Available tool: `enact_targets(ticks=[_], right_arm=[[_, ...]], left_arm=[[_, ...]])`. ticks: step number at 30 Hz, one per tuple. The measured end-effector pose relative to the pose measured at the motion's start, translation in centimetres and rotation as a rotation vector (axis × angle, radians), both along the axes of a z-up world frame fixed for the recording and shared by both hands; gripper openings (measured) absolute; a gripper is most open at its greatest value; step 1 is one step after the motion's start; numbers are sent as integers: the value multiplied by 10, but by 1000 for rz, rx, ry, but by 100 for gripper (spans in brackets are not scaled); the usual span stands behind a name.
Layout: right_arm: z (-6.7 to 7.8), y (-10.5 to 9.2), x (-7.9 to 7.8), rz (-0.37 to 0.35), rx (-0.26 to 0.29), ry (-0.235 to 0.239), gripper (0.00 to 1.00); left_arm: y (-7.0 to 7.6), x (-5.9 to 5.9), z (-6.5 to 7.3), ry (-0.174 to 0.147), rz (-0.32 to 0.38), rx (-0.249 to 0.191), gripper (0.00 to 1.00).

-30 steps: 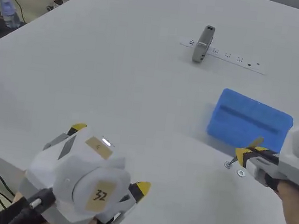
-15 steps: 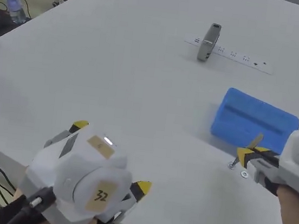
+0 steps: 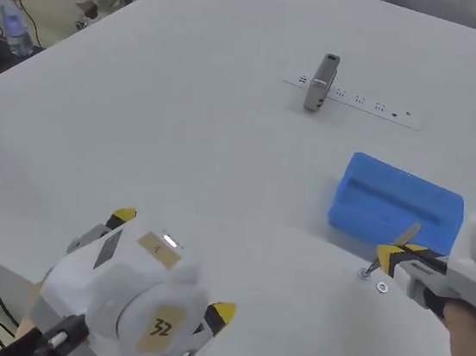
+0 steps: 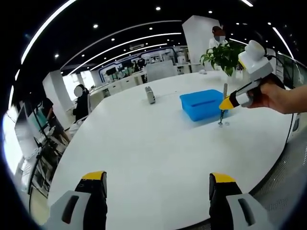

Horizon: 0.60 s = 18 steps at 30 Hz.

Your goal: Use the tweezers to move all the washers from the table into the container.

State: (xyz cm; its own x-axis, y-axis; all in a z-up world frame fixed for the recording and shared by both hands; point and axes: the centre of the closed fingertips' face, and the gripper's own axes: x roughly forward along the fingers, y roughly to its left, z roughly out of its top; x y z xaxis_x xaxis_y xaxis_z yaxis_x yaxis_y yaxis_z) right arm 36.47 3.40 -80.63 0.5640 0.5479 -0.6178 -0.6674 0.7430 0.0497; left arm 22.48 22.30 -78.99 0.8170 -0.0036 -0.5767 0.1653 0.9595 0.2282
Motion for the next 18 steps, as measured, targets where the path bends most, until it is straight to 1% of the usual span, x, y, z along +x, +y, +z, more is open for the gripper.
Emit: enact_targets(ticks=[5,9,13,15,18], right_arm=[[8,4,-2,8,26,3,1],[23,4,1,-9,69,-26,1],[43,1,5,-18,98,-44,1],[47,1,8,-25,117,-46,1],[52,1,13,-29,125,-50,1]], left_arm=[[-1,0,0,0,-3,0,90],[-1,-1,-2,10,-4,4,90],[-1,-1,-2,13,-7,3,90],[-2,-1,-3,17,-9,4,90],[-1,-1,-2,9,-3,2,90]])
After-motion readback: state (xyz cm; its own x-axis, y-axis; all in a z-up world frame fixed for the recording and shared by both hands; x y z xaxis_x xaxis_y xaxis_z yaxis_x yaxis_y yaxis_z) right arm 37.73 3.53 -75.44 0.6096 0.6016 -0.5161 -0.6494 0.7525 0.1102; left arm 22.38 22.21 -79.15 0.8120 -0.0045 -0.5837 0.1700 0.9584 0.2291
